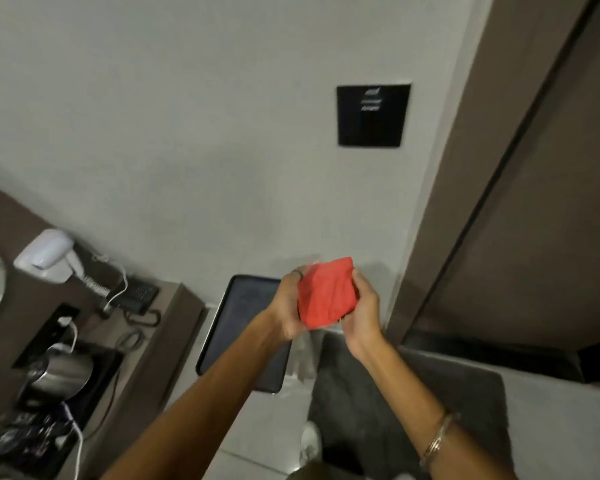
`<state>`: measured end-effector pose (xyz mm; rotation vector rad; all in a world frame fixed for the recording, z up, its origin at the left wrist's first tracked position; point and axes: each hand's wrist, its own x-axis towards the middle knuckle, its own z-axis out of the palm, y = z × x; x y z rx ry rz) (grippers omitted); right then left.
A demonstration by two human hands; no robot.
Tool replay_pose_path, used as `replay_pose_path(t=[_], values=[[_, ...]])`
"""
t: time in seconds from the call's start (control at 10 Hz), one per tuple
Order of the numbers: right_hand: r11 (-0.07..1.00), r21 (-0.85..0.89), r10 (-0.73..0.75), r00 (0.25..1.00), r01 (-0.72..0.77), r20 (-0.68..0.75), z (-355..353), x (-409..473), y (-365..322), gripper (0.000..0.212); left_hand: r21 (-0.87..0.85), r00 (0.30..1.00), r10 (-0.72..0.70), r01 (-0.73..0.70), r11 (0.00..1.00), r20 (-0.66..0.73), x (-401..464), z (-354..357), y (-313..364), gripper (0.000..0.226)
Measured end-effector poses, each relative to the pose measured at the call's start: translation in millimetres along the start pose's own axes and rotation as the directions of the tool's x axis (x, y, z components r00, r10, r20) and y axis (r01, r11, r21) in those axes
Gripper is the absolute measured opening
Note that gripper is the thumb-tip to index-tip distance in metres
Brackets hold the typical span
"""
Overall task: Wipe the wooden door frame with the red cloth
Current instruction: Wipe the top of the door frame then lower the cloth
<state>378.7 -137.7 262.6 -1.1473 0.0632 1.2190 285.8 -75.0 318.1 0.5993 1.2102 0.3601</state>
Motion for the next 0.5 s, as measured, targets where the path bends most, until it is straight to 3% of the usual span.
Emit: replay_pose_path(t=[0.1, 0.2, 0.4, 0.5], values=[[0.953, -0.274, 0.120, 0.991, -0.132, -0.060, 4.9, 21.7, 48.5, 0.023, 0.089, 0.997, -0.065, 0.069, 0.994, -0.049, 28.7, -52.8, -15.9, 0.039], [0.794, -0.505, 0.289, 0.941, -0.338, -0.176, 17.6, 64.9, 117.5, 0.029, 0.304, 0.981, -0.088, 0.139, 0.942, -0.176, 89.3, -135.4, -36.5, 0.036], [0.700, -0.579, 0.317, 0.908, -0.419, -0.273, 48.4, 138.9, 217.0, 0.024, 0.489, 0.967, -0.029, 0.153, 0.859, -0.252, 201.5, -243.2, -60.3, 0.017], [0.681, -0.612, 0.284, 0.915, -0.404, -0.288, 59.2, 165.1, 244.9, 0.022, 0.512, 0.960, 0.046, 0.106, 0.853, -0.276, 232.2, -269.9, -63.5, 0.028]])
